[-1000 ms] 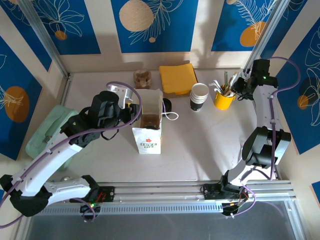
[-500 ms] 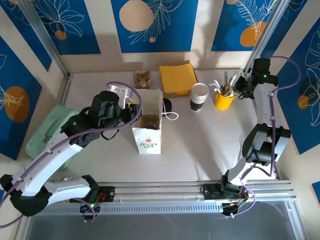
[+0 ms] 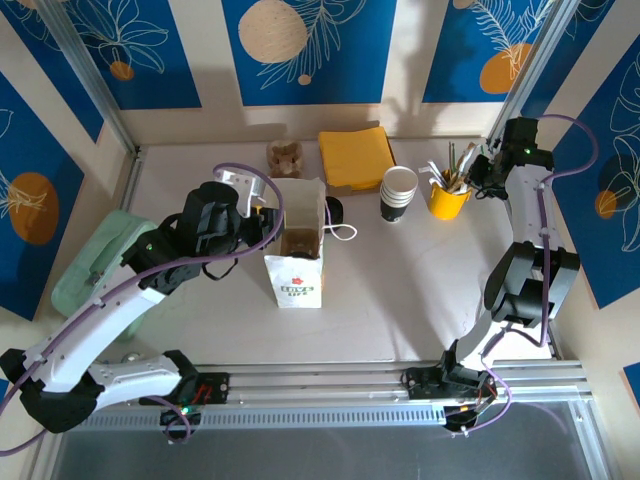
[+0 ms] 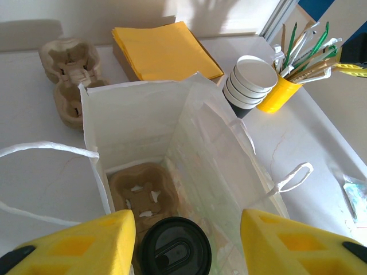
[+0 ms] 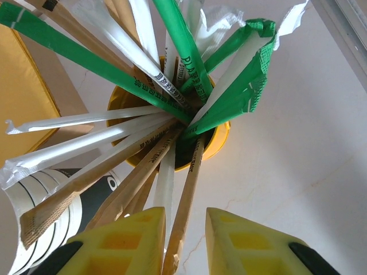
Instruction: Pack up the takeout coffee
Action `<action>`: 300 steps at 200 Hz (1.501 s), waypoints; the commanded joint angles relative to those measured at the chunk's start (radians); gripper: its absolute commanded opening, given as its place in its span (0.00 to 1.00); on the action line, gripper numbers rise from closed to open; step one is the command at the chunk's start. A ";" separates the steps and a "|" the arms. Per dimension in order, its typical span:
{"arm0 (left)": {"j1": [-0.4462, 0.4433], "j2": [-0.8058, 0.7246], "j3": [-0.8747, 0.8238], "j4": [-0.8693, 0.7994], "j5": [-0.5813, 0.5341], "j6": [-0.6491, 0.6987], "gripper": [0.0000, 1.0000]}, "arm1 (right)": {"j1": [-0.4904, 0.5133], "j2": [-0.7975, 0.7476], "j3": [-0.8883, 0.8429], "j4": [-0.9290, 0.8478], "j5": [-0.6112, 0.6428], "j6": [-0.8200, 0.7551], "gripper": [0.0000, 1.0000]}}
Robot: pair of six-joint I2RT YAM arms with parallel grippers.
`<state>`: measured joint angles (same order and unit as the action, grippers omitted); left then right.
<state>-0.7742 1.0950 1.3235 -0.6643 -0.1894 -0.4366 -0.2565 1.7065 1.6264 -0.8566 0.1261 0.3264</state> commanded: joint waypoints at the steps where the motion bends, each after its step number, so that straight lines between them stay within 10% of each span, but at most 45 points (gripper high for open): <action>1: 0.009 -0.007 -0.015 0.031 0.013 -0.003 0.51 | -0.001 0.009 0.016 -0.021 -0.019 0.013 0.21; 231: 0.009 -0.027 -0.020 0.022 -0.003 -0.005 0.51 | 0.011 -0.282 0.257 -0.402 -0.058 -0.017 0.09; 300: 0.008 -0.044 -0.026 0.015 -0.026 -0.003 0.51 | 0.056 -0.335 0.479 -0.499 -0.264 -0.007 0.11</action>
<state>-0.7742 1.0718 1.3037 -0.6575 -0.1921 -0.4389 -0.2256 1.3911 2.0399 -1.2865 0.0032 0.3222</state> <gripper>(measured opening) 0.513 0.106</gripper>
